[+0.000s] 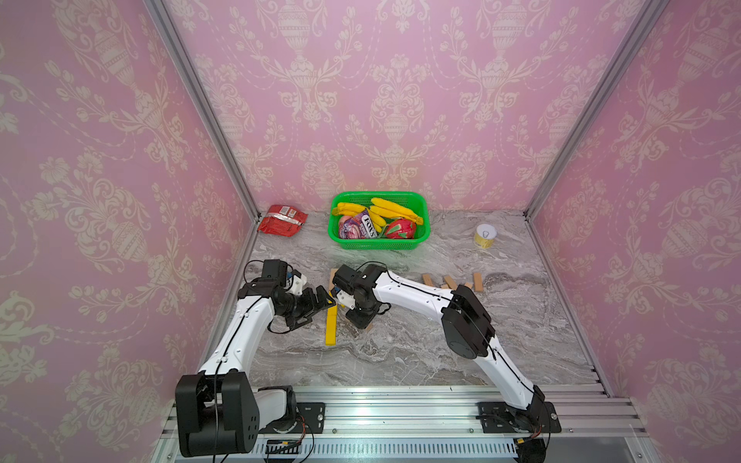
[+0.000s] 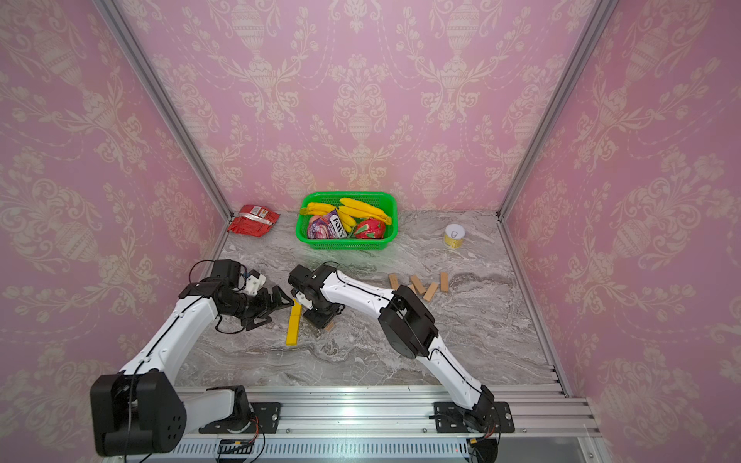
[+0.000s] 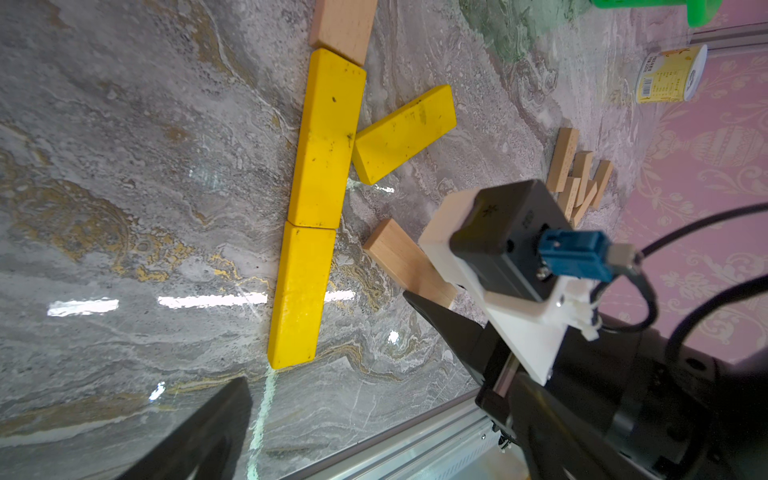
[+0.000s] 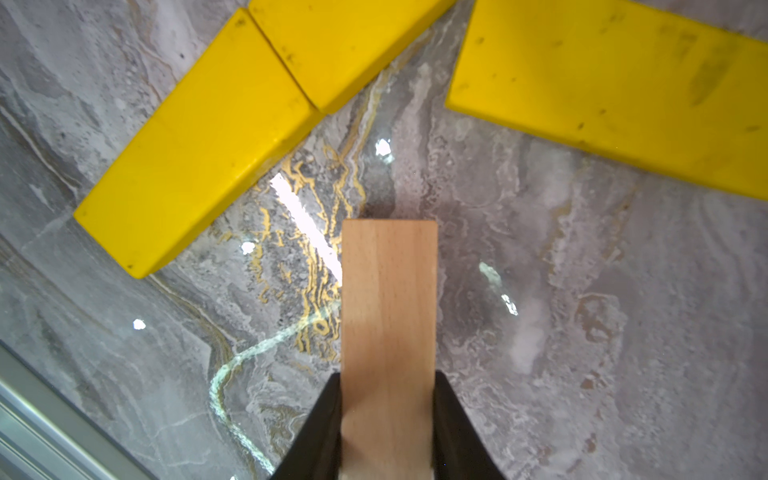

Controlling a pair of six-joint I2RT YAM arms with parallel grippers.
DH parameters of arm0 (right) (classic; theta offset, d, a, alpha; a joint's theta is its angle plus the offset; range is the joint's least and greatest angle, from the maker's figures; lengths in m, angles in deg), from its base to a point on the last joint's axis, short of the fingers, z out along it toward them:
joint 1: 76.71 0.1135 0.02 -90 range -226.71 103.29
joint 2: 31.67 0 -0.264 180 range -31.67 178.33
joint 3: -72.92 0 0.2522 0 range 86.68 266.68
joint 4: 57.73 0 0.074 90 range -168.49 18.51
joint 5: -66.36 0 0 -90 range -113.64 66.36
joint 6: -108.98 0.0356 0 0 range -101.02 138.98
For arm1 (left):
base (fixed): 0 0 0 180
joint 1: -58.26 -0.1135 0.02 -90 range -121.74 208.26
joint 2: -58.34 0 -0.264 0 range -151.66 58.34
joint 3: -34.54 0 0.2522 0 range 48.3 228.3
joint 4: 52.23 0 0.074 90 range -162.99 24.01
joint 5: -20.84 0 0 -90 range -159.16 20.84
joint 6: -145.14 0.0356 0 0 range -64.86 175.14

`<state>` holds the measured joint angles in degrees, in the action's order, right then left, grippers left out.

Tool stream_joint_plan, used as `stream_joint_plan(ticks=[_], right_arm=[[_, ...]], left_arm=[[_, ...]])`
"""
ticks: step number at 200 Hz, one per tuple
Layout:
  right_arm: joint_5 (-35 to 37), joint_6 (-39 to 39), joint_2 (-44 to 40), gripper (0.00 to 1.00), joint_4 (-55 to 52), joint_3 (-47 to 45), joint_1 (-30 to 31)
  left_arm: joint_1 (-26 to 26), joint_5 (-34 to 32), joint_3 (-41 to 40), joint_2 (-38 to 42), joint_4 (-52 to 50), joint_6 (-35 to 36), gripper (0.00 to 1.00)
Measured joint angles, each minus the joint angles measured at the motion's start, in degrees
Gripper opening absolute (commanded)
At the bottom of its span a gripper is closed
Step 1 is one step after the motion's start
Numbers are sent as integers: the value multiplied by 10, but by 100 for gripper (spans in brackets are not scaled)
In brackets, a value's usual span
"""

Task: Assemble the letter k with building blocks
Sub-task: Assemble the building block at the center of the board.

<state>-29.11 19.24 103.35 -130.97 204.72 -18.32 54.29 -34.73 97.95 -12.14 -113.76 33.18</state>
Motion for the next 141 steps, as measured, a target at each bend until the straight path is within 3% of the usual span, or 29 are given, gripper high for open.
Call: stream_joint_plan(ticks=[141], right_arm=[[-2,0,77,27,-57,125,-4]], left_arm=[[0,4,-3,0,4,0,99]])
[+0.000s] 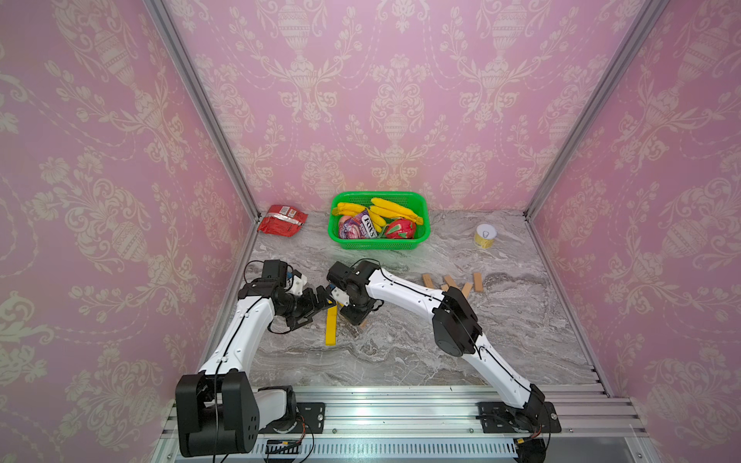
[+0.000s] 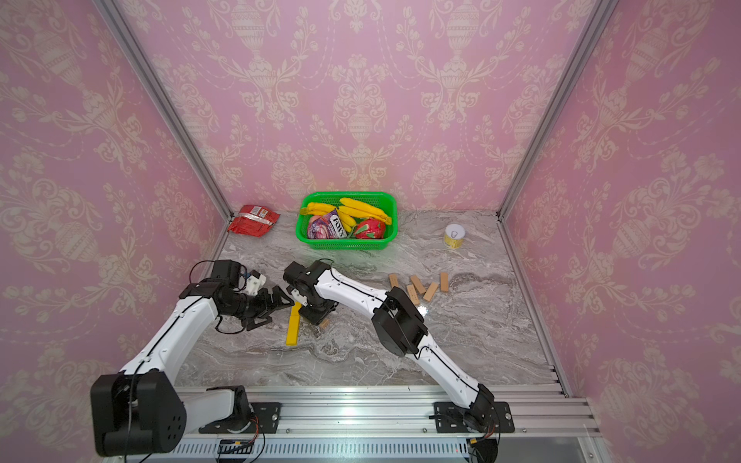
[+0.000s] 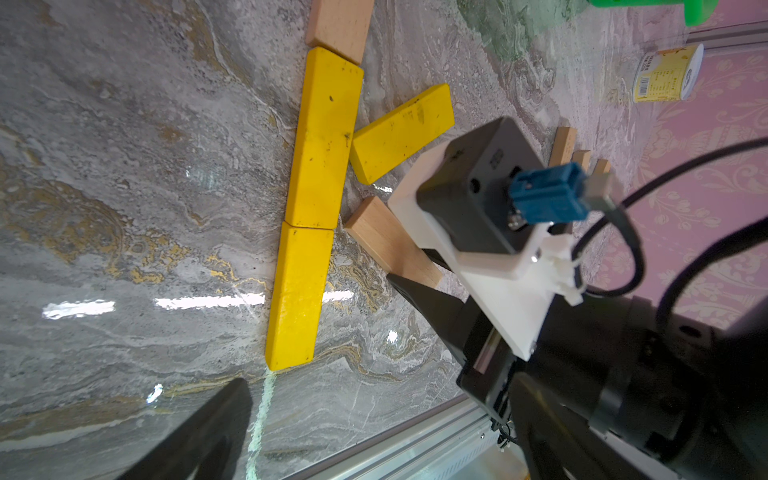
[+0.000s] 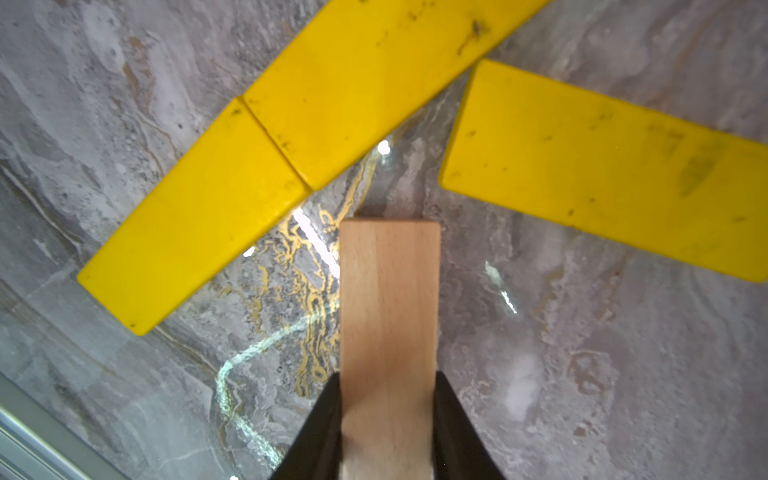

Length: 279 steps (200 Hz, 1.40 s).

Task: Assemble the letter k with building blocks
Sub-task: Assemble the building block at the center of the board.

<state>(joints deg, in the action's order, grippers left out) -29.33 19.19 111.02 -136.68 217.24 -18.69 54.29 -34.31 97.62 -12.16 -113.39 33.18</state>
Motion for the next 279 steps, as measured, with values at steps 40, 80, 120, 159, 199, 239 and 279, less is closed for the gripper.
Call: stream_joint_plan(ticks=[40,80,120,159,199,239,279], right_arm=[[-3,0,12,28,-16,23,0],[-7,0,16,29,-19,28,0],[-7,0,21,29,-28,38,0],[-7,-1,37,30,-45,62,0],[-7,-2,47,30,-53,75,0],[-8,-2,59,30,-65,92,0],[-9,-4,69,30,-73,106,0]], left_arm=[[0,0,0,0,2,0,99],[0,0,0,0,2,0,99],[0,2,-3,0,6,0,99],[0,4,-4,0,7,0,99],[0,5,-4,0,10,0,99],[0,6,-4,0,10,0,99],[0,6,-4,0,11,0,99]])
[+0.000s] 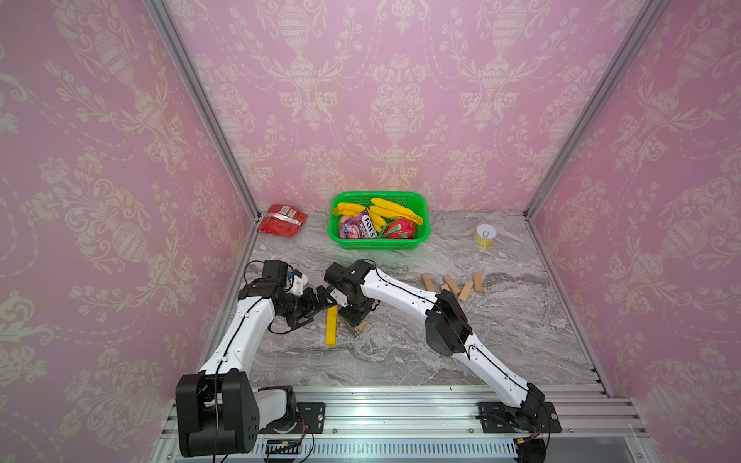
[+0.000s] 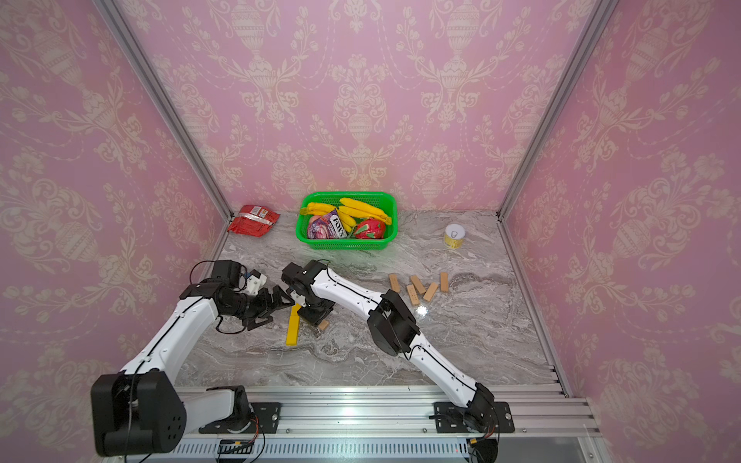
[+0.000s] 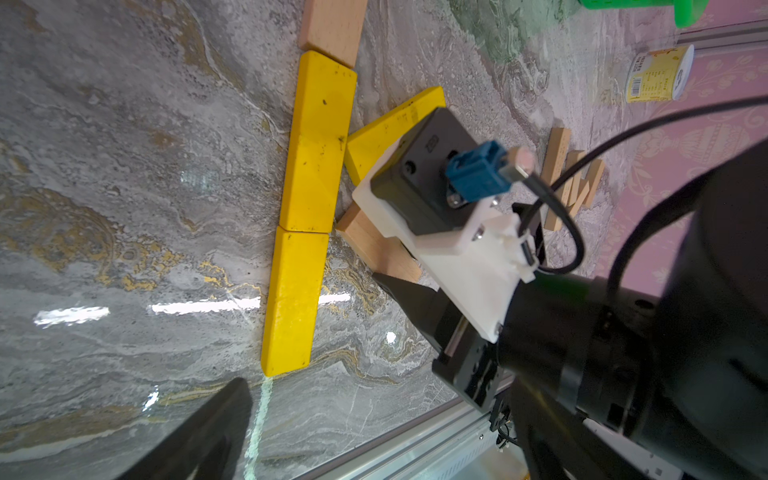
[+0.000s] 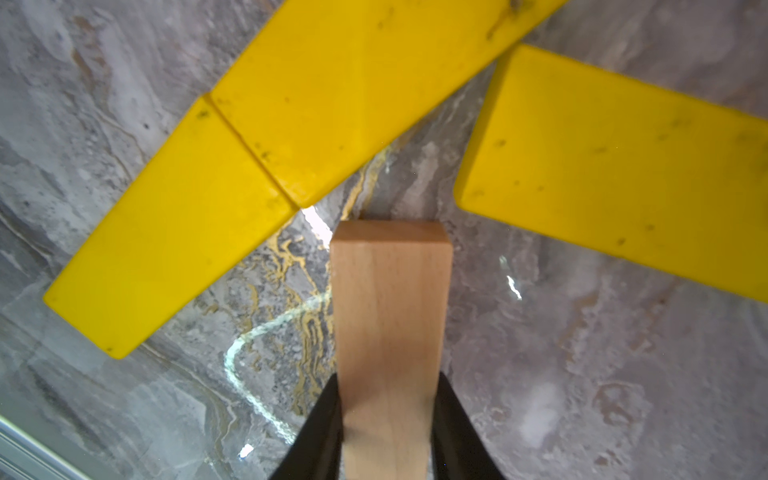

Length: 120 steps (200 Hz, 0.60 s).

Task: Assemble the letter k with building blocks
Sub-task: Assemble the building block at the center of the board.

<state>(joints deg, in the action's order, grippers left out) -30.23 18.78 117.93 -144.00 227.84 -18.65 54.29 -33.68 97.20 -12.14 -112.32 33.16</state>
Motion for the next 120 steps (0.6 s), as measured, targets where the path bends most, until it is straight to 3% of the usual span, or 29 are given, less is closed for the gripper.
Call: stream_joint_plan(ticks=[73,120], right_arm=[[0,-9,3,35,-8,10,2],[0,-15,14,57,-19,24,8]], left_arm=[[0,0,-2,0,2,0,99],[0,1,-2,0,4,0,99]])
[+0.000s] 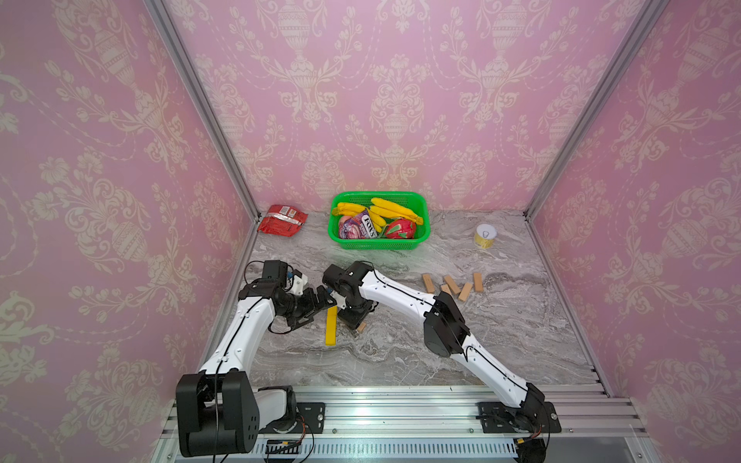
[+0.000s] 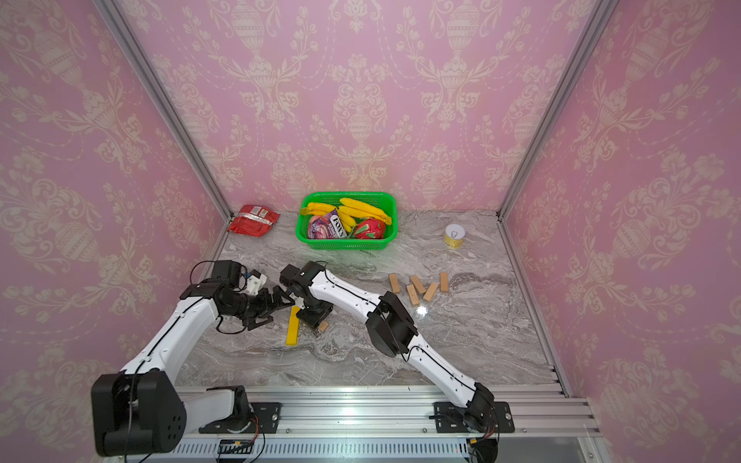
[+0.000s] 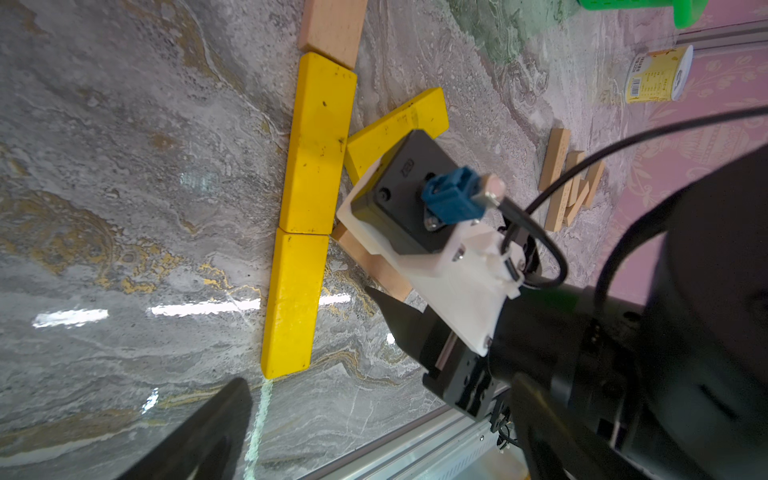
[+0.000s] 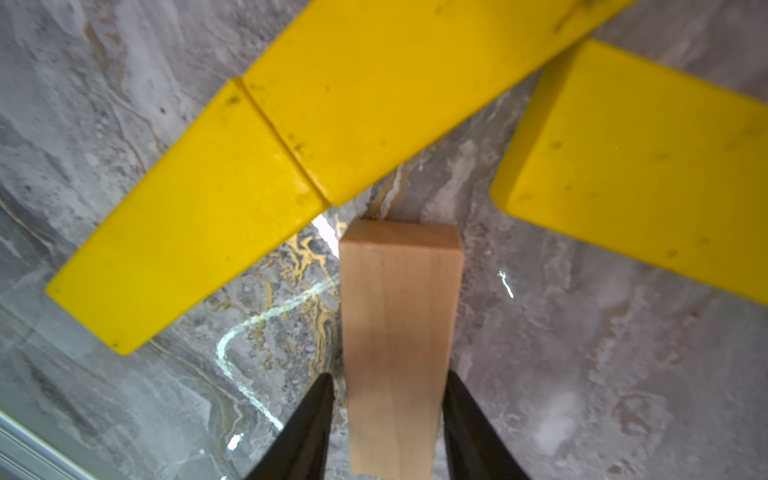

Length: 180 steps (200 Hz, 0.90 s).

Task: Assemble the letter k with building blocks
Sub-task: Assemble the building block at the center of the board.

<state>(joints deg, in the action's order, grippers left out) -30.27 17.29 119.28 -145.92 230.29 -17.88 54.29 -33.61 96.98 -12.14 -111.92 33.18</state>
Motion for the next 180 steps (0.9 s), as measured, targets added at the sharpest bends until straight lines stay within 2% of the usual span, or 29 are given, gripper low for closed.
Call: stream_joint_plan(ticks=[39,78,138,180], right_arm=[[3,-2,-2,59,3,-5,2],[12,-2,-40,58,38,-77,4],[26,6,-47,44,50,-94,3],[31,7,-51,39,55,-100,3]], left_arm=[[0,1,0,0,0,0,99],[0,1,0,0,0,0,99],[0,1,0,0,0,0,99],[0,1,0,0,0,0,99]])
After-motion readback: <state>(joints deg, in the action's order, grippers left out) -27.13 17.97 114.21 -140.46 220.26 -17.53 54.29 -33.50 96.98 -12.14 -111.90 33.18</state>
